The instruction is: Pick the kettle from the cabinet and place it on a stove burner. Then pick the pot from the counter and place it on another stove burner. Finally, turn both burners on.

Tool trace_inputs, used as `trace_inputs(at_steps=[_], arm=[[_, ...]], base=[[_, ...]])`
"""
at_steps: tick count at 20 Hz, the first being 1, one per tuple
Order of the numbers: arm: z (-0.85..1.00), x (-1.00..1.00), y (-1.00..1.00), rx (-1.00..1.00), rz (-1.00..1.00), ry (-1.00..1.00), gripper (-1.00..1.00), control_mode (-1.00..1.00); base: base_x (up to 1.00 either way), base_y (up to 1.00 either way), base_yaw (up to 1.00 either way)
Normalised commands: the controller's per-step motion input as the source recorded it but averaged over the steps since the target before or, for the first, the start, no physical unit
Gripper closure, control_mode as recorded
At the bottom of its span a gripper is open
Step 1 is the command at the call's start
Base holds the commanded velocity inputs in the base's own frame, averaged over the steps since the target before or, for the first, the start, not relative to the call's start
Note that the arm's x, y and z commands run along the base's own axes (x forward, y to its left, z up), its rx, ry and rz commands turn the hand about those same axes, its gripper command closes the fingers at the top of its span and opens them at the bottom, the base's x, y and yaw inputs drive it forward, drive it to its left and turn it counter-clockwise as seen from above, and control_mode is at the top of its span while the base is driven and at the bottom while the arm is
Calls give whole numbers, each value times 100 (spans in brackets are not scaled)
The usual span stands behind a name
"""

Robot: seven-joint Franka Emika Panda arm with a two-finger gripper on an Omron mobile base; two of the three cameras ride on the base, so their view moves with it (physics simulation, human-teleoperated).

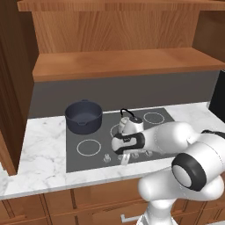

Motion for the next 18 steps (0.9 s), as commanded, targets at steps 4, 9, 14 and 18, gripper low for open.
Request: trace_inputs(at_steps=[4,9,14,18], arm=[[21,0,0,0,4,1,-100,-100],[23,0,0,0,3,3,-100,-100],[18,0,0,0,4,4,-100,-100],[14,0,0,0,3,4,-100,-100]], base=[[0,0,0],[0,0,0],[0,0,0],[0,0,0]])
